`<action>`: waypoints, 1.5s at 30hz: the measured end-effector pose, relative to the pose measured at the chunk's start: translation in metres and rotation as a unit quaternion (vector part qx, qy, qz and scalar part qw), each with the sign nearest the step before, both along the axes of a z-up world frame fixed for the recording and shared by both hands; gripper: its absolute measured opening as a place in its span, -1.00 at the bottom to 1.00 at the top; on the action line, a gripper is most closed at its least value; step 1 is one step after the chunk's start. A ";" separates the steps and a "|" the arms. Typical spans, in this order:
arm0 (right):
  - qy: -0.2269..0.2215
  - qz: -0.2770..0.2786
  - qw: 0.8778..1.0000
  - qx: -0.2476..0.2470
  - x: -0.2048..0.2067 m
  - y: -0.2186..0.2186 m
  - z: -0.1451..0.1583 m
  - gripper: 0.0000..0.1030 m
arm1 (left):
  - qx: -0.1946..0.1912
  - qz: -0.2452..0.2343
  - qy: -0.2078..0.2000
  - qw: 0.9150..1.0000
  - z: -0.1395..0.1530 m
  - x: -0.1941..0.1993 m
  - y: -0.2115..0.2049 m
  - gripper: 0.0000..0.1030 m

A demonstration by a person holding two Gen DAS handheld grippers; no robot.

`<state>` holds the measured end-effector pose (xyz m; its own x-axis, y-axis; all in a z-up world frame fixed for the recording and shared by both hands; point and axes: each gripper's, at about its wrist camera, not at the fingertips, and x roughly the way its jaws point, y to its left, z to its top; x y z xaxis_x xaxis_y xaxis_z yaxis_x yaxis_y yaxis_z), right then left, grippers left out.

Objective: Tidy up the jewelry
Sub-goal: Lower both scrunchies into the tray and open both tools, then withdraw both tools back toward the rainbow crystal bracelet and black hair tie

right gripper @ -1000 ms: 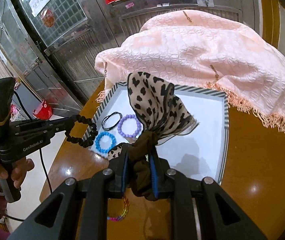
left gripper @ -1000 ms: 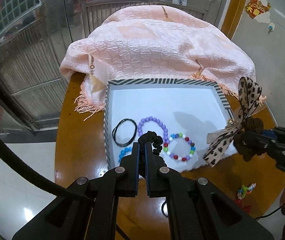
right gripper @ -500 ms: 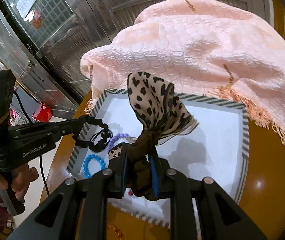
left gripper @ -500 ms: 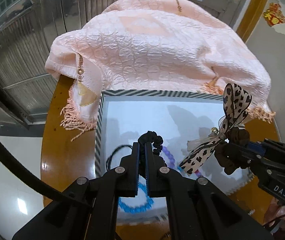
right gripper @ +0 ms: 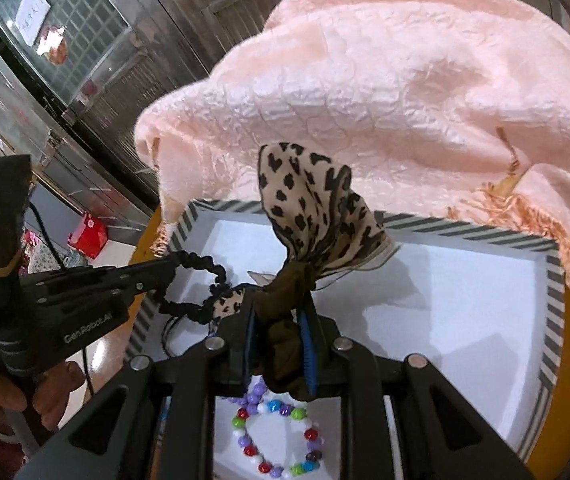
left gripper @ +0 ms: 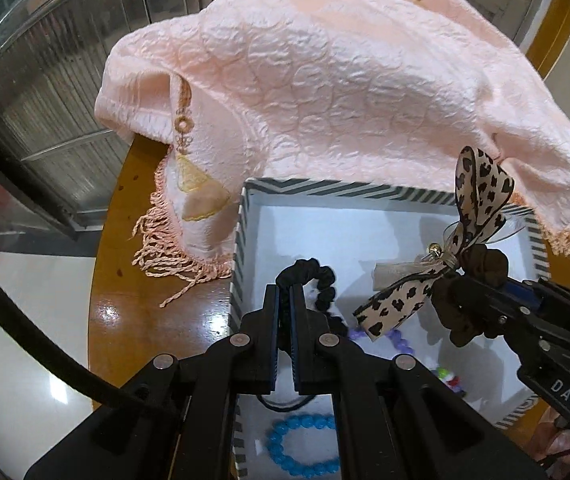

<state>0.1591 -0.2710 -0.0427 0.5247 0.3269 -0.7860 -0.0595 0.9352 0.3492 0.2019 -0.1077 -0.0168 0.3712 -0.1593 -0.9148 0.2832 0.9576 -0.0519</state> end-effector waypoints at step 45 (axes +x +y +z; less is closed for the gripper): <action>-0.037 0.009 0.995 -0.096 -0.151 0.012 0.057 0.40 | 0.006 0.000 -0.054 0.999 0.043 -0.137 0.035 -0.57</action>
